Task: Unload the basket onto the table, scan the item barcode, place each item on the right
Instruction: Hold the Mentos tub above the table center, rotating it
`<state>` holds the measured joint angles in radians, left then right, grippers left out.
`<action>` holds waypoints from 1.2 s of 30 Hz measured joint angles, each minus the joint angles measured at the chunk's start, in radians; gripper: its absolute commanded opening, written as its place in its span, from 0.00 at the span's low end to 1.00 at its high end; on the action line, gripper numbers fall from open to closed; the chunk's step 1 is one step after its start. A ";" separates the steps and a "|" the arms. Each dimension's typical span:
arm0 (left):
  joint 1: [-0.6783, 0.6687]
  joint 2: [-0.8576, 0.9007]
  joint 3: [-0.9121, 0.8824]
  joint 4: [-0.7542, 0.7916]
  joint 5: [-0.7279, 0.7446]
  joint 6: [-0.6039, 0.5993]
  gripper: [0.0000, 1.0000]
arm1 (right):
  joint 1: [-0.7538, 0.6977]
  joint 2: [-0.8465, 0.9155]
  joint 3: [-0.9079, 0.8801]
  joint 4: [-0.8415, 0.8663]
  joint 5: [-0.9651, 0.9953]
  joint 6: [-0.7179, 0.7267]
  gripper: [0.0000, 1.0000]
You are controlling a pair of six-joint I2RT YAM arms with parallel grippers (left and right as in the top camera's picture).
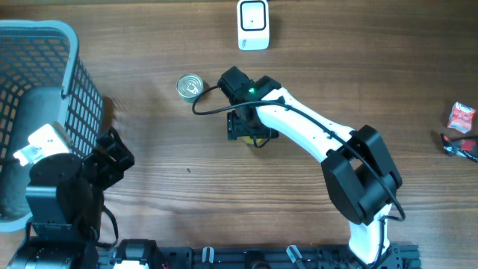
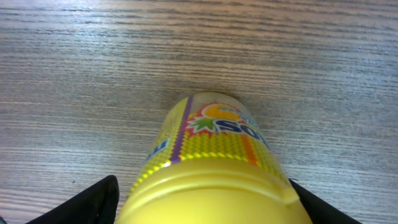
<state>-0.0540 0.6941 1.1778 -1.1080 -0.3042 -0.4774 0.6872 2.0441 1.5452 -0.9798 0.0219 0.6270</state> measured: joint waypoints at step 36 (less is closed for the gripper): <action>0.000 0.000 0.000 -0.022 0.000 0.000 1.00 | -0.083 0.018 0.000 -0.008 -0.171 -0.105 0.83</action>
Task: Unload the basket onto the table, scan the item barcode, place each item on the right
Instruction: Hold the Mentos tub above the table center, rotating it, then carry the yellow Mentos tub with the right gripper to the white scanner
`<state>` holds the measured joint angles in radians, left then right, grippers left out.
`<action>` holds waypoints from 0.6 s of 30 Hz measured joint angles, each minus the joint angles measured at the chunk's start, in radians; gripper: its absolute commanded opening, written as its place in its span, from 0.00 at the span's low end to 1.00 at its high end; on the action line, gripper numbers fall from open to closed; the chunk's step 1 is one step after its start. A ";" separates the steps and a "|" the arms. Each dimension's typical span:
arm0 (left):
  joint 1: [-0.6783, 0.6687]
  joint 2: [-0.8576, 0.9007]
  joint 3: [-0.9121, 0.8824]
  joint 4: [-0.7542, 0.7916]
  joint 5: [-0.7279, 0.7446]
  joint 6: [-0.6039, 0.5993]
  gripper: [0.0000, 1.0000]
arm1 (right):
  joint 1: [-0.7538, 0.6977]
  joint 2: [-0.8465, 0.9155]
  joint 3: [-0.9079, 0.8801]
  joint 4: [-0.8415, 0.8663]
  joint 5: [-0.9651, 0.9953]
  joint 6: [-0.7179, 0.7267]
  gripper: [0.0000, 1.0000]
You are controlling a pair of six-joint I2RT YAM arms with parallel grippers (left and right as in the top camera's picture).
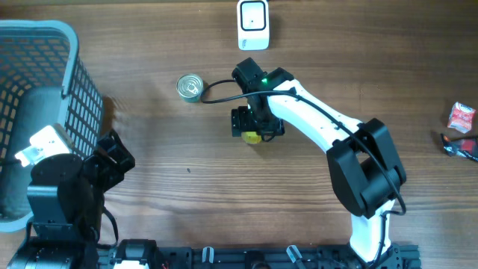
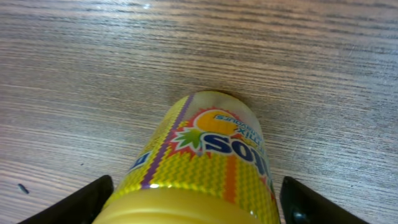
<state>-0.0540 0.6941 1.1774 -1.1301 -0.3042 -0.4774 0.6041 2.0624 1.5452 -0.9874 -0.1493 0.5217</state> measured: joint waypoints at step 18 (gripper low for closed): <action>0.000 0.000 0.000 -0.008 0.000 0.000 1.00 | 0.000 0.002 0.000 -0.025 0.061 -0.057 0.50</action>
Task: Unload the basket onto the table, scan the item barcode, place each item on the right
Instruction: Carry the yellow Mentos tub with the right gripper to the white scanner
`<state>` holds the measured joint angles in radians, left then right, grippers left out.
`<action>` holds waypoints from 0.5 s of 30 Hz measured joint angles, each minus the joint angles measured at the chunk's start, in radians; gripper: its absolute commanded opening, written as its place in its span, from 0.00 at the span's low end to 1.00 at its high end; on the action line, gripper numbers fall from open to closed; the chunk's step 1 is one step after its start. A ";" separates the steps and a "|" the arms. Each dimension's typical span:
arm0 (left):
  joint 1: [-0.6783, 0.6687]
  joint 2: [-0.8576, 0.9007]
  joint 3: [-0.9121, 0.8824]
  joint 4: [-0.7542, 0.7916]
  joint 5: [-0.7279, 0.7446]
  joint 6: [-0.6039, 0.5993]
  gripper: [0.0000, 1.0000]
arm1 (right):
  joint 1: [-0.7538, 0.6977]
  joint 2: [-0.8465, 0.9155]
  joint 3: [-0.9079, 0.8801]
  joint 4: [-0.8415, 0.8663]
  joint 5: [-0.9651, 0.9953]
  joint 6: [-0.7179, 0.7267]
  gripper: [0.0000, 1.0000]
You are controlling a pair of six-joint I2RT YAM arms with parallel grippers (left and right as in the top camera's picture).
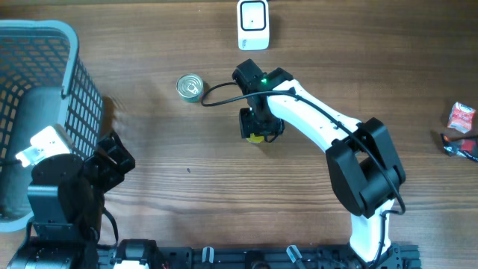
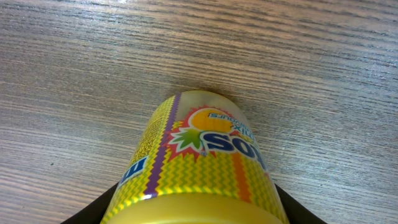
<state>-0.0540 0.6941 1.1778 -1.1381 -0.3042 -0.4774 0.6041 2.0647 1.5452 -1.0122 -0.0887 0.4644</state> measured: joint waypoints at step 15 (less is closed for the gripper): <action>0.000 0.000 0.000 -0.001 0.000 0.000 1.00 | 0.000 0.010 0.158 -0.269 -0.050 -0.007 0.40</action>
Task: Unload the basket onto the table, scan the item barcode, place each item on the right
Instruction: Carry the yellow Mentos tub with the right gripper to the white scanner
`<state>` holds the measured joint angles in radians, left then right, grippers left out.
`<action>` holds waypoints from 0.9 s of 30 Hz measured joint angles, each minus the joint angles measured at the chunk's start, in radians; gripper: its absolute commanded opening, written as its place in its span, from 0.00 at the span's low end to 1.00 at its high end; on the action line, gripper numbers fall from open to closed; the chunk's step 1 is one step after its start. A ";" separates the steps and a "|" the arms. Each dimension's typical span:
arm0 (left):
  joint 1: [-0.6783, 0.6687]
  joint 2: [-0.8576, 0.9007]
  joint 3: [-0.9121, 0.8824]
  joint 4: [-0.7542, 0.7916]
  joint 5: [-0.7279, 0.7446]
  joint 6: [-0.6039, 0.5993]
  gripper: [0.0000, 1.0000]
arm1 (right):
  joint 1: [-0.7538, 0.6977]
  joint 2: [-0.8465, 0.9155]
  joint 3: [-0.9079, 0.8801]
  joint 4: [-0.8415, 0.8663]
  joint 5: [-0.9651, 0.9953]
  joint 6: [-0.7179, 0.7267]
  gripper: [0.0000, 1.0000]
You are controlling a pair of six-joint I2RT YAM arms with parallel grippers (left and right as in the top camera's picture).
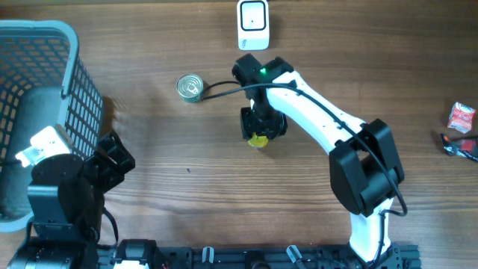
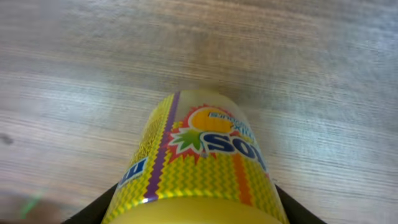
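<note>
A yellow bottle [image 2: 198, 168] with a zigzag label fills the right wrist view, its far end pointing away over the wood table. My right gripper [image 2: 196, 208] is shut on it, a black finger pressed to each side. From overhead, the right gripper [image 1: 259, 125] sits mid-table with a bit of the yellow bottle [image 1: 257, 140] showing below it. The white scanner [image 1: 253, 25] stands at the table's far edge, above the gripper. My left gripper [image 1: 113, 158] rests at the lower left, beside the basket; its jaws cannot be made out.
A tin can [image 1: 190, 87] stands left of the right arm. A grey mesh basket [image 1: 71, 56] fills the far left. A red packet [image 1: 461, 117] and a dark item [image 1: 459, 146] lie at the right edge.
The right gripper, still shut on the bottle, has shifted a little to the right. The table behind the bottle now looks blurred. The left arm has not moved.
The right gripper's fingers first stood wide on either side of the lying yellow bottle. They were still apart from it at the second moment. Then they were pressed against its sides, and the hold remains with the gripper slightly displaced.
</note>
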<state>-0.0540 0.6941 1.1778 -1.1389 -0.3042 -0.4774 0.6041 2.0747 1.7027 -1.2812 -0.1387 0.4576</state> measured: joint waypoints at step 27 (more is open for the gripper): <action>0.000 0.001 0.000 0.002 0.000 0.000 1.00 | -0.031 0.002 0.290 0.259 0.067 -0.147 0.46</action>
<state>-0.0540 0.6949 1.1774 -1.1370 -0.3038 -0.4774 0.5728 2.0766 1.9923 -1.0218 -0.0719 0.3103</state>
